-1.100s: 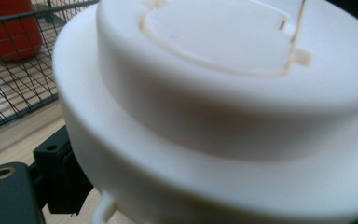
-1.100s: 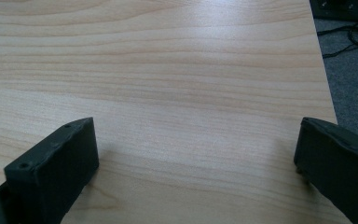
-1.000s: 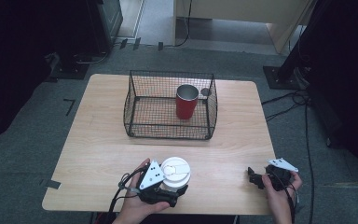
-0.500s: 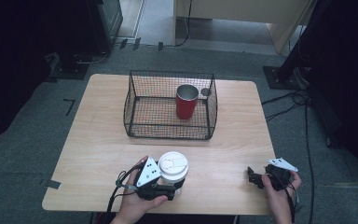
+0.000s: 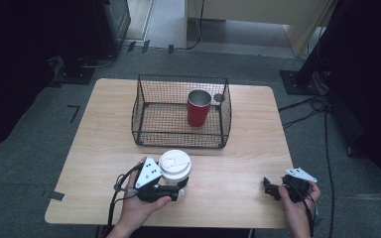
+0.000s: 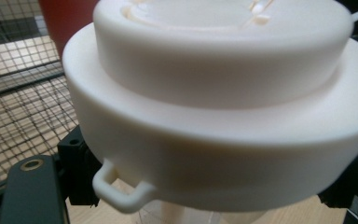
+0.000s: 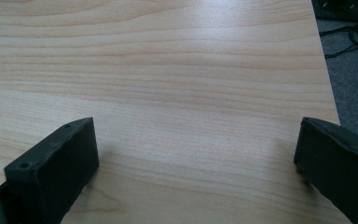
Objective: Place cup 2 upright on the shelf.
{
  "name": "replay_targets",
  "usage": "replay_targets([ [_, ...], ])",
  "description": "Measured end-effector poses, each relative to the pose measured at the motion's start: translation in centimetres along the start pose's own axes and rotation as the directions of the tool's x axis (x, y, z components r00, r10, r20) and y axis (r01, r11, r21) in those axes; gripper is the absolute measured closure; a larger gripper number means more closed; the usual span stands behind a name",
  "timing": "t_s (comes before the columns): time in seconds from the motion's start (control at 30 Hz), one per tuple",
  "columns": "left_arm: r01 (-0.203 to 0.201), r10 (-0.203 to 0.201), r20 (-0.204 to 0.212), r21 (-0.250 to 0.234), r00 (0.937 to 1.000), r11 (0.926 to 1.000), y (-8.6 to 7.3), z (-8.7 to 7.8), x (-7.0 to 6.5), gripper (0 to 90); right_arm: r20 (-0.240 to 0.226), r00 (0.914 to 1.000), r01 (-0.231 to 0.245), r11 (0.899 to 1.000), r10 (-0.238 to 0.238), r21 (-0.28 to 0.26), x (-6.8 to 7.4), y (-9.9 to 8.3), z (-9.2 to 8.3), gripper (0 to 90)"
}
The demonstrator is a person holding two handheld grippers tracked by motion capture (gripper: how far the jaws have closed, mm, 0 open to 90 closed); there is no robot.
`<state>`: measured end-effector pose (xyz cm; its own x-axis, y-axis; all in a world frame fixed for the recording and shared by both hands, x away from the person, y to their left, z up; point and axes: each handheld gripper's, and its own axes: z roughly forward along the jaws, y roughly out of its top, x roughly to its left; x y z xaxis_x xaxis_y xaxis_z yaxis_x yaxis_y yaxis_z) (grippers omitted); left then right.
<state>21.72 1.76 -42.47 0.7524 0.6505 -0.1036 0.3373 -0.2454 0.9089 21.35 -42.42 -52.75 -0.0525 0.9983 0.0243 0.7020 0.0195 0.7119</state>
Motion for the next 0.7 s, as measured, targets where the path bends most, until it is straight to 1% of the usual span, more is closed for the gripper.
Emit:
replay_targets([
  [0.17,-0.006,0.006,-0.020,-0.015,0.9998,0.9999,0.9,-0.4,0.7,16.7,0.000,1.0000,-0.001,1.000,0.001,-0.001,0.0,0.0,0.0,0.0],
  [0.4,0.011,-0.012,-0.035,-0.028,0.9993,0.9995,1.8,-0.5,2.1,16.7,0.000,1.0000,0.000,1.000,0.000,-0.001,0.0,0.0,0.0,0.0],
  [0.47,0.017,-0.019,-0.048,-0.041,0.9987,0.9990,2.4,-0.6,2.7,16.7,0.000,1.0000,0.000,1.000,0.000,-0.001,0.0,0.0,0.0,0.0],
  [0.7,0.013,-0.018,-0.078,-0.063,0.9968,0.9979,3.8,-1.0,4.2,16.8,0.000,1.0000,-0.002,1.000,0.002,-0.001,0.0,0.0,0.0,0.0],
])
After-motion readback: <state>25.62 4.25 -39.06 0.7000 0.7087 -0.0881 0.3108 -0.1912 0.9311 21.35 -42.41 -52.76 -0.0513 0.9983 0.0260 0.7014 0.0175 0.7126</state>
